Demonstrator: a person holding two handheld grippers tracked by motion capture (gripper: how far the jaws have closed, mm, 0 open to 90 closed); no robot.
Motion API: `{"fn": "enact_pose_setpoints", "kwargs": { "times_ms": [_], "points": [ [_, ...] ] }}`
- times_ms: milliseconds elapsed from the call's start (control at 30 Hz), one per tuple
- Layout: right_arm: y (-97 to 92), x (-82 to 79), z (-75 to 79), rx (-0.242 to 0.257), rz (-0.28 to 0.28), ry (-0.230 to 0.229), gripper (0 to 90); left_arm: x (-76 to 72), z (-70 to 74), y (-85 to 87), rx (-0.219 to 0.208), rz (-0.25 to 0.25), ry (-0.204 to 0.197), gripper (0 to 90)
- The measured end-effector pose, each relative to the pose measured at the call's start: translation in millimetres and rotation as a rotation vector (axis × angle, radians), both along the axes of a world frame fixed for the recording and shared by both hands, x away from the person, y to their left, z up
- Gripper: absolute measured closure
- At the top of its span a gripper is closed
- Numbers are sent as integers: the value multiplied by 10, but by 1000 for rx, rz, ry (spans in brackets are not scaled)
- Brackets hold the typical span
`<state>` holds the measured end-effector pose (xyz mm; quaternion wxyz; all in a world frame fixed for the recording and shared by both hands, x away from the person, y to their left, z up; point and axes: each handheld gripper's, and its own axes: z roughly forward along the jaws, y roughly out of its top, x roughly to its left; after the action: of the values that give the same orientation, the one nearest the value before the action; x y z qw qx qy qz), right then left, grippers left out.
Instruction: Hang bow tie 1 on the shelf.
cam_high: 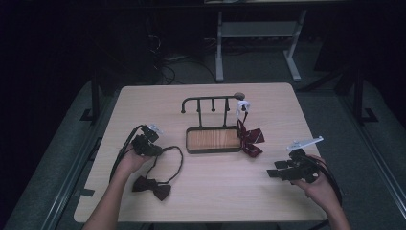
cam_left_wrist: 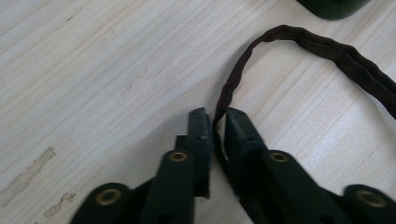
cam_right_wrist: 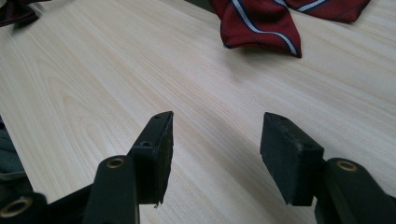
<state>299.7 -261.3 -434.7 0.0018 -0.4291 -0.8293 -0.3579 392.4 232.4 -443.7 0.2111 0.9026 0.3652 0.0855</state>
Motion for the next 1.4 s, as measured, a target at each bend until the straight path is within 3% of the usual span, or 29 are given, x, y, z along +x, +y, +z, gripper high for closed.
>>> {"fn": "enact_pose_setpoints", "kwargs": {
  "times_ms": [100,233,867,1167,1400],
  "points": [
    [-7,3,-6,0,1,2,440,-4,9,1,13,-23,14,892],
    [-15,8,-25,5,-4,6,440,-11,43,1,19,-41,30,895],
    [-77,29,-89,43,-13,28,434,-143,378,40,-50,-101,10,895],
    [-102,37,-90,47,-21,18,423,-223,550,7,-48,-145,-7,895],
    [-105,37,-89,44,-23,19,423,-291,675,-8,-69,-170,-21,896]
  ]
}}
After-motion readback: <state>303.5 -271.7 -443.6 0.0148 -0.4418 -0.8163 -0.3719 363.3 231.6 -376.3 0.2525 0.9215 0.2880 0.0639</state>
